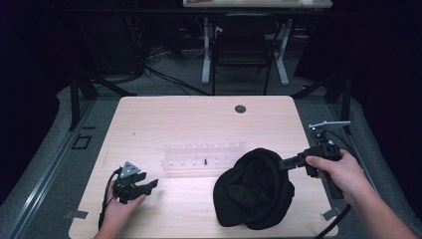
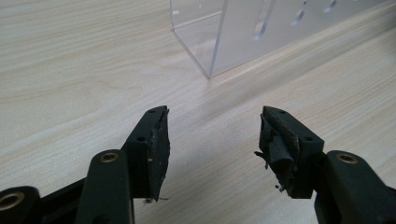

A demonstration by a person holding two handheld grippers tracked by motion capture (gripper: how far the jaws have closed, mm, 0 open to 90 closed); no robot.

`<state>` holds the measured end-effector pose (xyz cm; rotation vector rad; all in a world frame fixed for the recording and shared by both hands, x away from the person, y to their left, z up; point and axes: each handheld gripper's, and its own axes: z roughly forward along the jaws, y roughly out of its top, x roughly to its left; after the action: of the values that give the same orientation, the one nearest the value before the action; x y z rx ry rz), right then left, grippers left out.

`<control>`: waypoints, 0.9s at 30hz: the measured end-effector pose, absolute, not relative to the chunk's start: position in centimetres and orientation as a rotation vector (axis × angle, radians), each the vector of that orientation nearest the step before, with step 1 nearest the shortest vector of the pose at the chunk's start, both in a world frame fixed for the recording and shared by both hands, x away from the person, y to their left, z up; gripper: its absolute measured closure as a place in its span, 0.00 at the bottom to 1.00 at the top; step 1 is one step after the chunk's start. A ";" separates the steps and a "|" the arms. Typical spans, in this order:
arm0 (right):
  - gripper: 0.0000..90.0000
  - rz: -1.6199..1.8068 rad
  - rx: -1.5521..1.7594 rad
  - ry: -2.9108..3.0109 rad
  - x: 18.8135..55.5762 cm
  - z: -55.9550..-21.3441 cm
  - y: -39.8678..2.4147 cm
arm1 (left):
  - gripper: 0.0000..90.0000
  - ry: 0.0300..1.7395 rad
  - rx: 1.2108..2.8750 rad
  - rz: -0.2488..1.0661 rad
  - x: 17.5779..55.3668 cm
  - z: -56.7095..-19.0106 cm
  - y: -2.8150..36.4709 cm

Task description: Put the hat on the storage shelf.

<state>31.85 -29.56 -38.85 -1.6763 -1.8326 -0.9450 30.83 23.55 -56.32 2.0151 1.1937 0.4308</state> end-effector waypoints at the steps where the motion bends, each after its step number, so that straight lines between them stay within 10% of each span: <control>1: 0.98 -0.945 -1.676 -1.833 31.9 -38.8 -29.6 | 0.48 1.194 2.015 0.431 30.8 -56.3 23.5; 27: 0.98 -1.102 -1.669 -1.853 31.4 -33.5 -30.5 | 0.48 1.192 2.015 0.433 30.8 -56.4 23.5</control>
<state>31.39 -30.53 -33.54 -1.6689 -1.8534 -1.1017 30.84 23.55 -56.37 2.0152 1.1917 0.4335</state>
